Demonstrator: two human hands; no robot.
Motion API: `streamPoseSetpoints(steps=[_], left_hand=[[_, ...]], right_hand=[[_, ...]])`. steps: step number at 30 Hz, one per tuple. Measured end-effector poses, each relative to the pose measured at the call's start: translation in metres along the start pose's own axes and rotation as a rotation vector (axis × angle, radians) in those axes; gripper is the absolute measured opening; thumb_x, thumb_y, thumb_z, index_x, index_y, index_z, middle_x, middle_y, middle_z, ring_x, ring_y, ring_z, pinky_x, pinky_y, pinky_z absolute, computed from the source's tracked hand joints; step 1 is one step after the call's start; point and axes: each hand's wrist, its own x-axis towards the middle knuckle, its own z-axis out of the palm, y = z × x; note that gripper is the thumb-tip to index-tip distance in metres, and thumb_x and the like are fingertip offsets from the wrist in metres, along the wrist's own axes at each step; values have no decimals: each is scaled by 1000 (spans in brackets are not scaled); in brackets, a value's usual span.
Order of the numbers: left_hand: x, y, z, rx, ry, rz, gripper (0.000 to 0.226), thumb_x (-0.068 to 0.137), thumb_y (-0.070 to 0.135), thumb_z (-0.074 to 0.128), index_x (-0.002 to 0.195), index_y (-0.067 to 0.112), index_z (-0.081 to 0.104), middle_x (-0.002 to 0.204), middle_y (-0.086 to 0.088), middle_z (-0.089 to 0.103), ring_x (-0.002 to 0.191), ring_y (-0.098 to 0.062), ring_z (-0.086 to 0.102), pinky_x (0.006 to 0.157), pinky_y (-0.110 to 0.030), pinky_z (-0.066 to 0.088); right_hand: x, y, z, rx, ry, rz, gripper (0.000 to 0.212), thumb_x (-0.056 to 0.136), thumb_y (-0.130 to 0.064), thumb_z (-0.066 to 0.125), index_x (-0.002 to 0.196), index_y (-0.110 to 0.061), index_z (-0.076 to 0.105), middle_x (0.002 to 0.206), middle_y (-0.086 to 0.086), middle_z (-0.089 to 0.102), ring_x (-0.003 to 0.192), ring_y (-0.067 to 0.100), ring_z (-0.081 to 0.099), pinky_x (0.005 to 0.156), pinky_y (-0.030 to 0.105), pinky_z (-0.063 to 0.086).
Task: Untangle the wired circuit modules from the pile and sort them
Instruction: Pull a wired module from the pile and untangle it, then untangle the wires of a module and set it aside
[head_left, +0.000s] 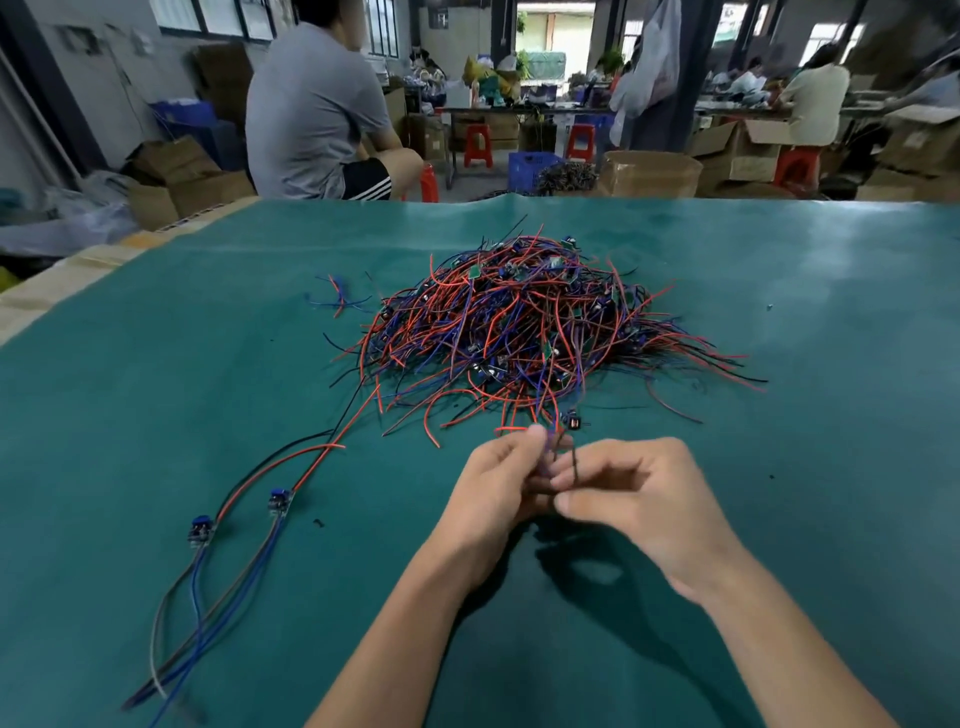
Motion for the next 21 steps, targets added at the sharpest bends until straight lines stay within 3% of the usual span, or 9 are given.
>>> streamPoseSetpoints(steps=[2, 4, 8, 11, 13, 15, 18, 21], left_hand=[[-1, -3, -2, 36, 6, 29, 26, 101, 16, 53, 107, -4, 69, 111, -30, 69, 91, -28, 65, 80, -33, 54], [-2, -4, -3, 59, 38, 79, 20, 99, 10, 56, 102, -2, 71, 101, -27, 72, 89, -30, 65, 84, -38, 52], [-3, -3, -3, 96, 92, 149, 18, 98, 4, 57, 91, 5, 74, 74, -9, 68, 67, -19, 59, 64, -23, 52], [-8, -2, -1, 149, -13, 193, 26, 95, 4, 62, 81, 18, 77, 69, -3, 66, 61, -13, 56, 58, -19, 48], [-13, -1, 0, 205, -111, 212, 15, 90, 10, 67, 81, 19, 76, 69, -3, 65, 61, -13, 55, 60, -21, 47], [-15, -1, 0, 227, -152, 203, 8, 84, 17, 68, 80, 20, 75, 69, -2, 65, 61, -13, 54, 61, -21, 46], [-15, -1, -1, 201, -156, 172, 7, 82, 17, 68, 81, 15, 75, 69, -4, 65, 59, -12, 54, 60, -19, 46], [-14, 0, -1, 175, -184, 145, 10, 83, 17, 67, 83, 15, 77, 82, -8, 71, 67, -13, 61, 65, -21, 49]], right_hand=[[0, 6, 4, -70, -86, 12, 22, 65, 8, 79, 69, -14, 81, 86, 7, 79, 85, 17, 74, 83, 26, 57], [2, 7, 4, -100, -80, 40, 19, 65, -5, 70, 68, -20, 81, 81, 3, 79, 79, 11, 72, 78, 22, 55], [10, 18, -1, -118, 196, 111, 15, 75, -13, 66, 70, -22, 76, 69, 3, 74, 64, 10, 63, 57, 26, 49], [14, 23, -8, -129, 278, 160, 12, 95, -30, 67, 84, -30, 73, 75, 2, 72, 68, 14, 61, 63, 36, 45], [12, 21, -7, -67, 213, 139, 18, 96, -40, 64, 88, -28, 75, 73, -7, 70, 67, 8, 57, 63, 29, 43], [12, 15, -6, 84, 173, 132, 14, 90, -33, 71, 89, -23, 79, 78, -6, 71, 65, 7, 58, 55, 21, 41], [14, 8, -10, 393, 177, 180, 5, 75, -17, 79, 79, -15, 80, 91, 9, 74, 61, 13, 59, 48, 22, 39], [17, 5, -18, 597, 259, 206, 11, 69, -14, 73, 78, -13, 79, 82, 10, 71, 58, 13, 56, 46, 20, 40]])
